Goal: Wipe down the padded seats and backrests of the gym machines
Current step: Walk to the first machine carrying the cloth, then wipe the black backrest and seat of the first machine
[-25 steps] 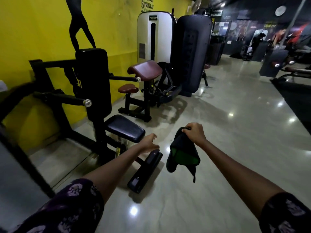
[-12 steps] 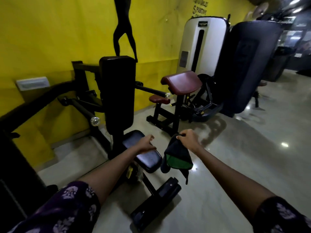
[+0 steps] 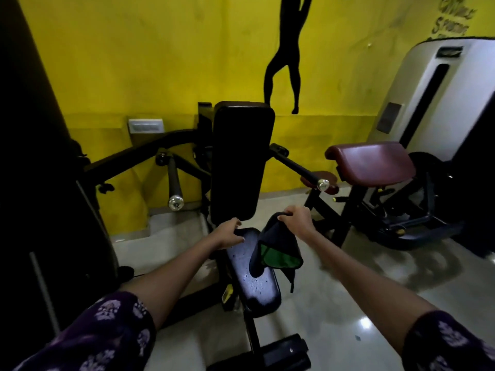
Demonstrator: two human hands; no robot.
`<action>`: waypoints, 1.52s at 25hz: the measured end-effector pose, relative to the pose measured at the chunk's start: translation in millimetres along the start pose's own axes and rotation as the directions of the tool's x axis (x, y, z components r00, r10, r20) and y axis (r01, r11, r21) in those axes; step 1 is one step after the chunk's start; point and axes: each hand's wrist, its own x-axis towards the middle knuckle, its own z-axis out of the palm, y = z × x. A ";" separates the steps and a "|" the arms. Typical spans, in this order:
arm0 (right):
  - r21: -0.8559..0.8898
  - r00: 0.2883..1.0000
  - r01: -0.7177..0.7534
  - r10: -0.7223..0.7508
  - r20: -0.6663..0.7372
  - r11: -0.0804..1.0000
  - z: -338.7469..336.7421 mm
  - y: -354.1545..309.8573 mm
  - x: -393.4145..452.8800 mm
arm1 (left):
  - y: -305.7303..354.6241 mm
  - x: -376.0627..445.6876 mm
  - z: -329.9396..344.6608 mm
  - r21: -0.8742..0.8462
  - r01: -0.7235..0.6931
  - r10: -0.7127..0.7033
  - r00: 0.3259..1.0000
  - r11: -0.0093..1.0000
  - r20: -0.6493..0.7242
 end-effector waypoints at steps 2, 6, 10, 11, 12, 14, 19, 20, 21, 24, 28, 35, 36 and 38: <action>-0.002 0.998 0.057 -0.057 0.034 0.998 0.7 0.0 19.5 | -5.2 5.2 -1.9 -0.013 0.044 -0.044 0.999 0.999 -0.016; 0.038 0.991 0.118 -0.120 0.059 0.992 3.4 1.8 37.8 | -8.0 6.7 -3.1 -0.004 0.093 -0.093 0.994 0.996 -0.049; 0.083 0.995 0.075 -0.081 0.065 0.994 1.7 -6.7 46.1 | 2.8 7.1 -9.4 -0.017 0.042 -0.043 0.999 0.999 -0.025; 0.104 0.995 0.069 -0.075 0.063 0.992 0.4 -11.2 47.7 | 7.1 7.9 -9.5 -0.031 0.004 -0.005 1.000 1.000 -0.017; 0.133 0.995 0.068 -0.077 0.061 0.989 -1.3 -15.4 48.9 | 12.5 8.4 -8.6 -0.035 -0.036 0.035 0.999 0.999 -0.026; 0.206 0.994 0.051 -0.070 0.085 0.977 -2.8 -22.0 51.0 | 23.5 10.7 -5.5 -0.032 -0.090 0.086 0.991 0.995 -0.106; 0.434 0.979 -0.205 0.181 0.096 0.877 1.1 -27.1 55.8 | 41.7 20.9 -4.4 -0.194 -0.123 0.065 0.958 0.973 -0.281; 0.527 0.955 -0.287 0.279 0.097 0.800 0.7 -27.3 57.8 | 46.1 22.0 -6.2 -0.267 -0.128 0.041 0.950 0.955 -0.309; 0.603 0.937 -0.333 0.324 0.128 0.725 -1.7 -28.0 58.3 | 51.7 23.1 -8.1 -0.323 -0.136 0.023 0.943 0.937 -0.331; 0.673 0.951 -0.288 0.120 0.285 0.681 -11.1 -33.7 49.7 | 69.7 26.9 -16.0 -0.365 -0.188 0.046 0.931 0.912 -0.363; 0.527 0.932 0.009 -0.198 0.304 0.850 -2.3 -31.3 19.5 | 83.0 34.6 -26.9 -0.385 -0.279 0.101 0.901 0.880 -0.421; 0.482 0.994 -0.031 -0.024 0.109 0.875 5.1 -11.7 43.4 | 67.5 34.9 -43.6 -0.218 -0.250 0.184 0.942 0.943 -0.282; 0.515 0.992 -0.065 0.000 0.125 0.855 5.0 -10.4 49.6 | 63.4 32.6 -44.2 -0.175 -0.259 0.212 0.946 0.950 -0.246; 0.576 0.986 -0.152 0.081 0.146 0.803 1.5 -11.2 59.2 | 53.1 27.4 -41.0 -0.058 -0.233 0.223 0.966 0.971 -0.133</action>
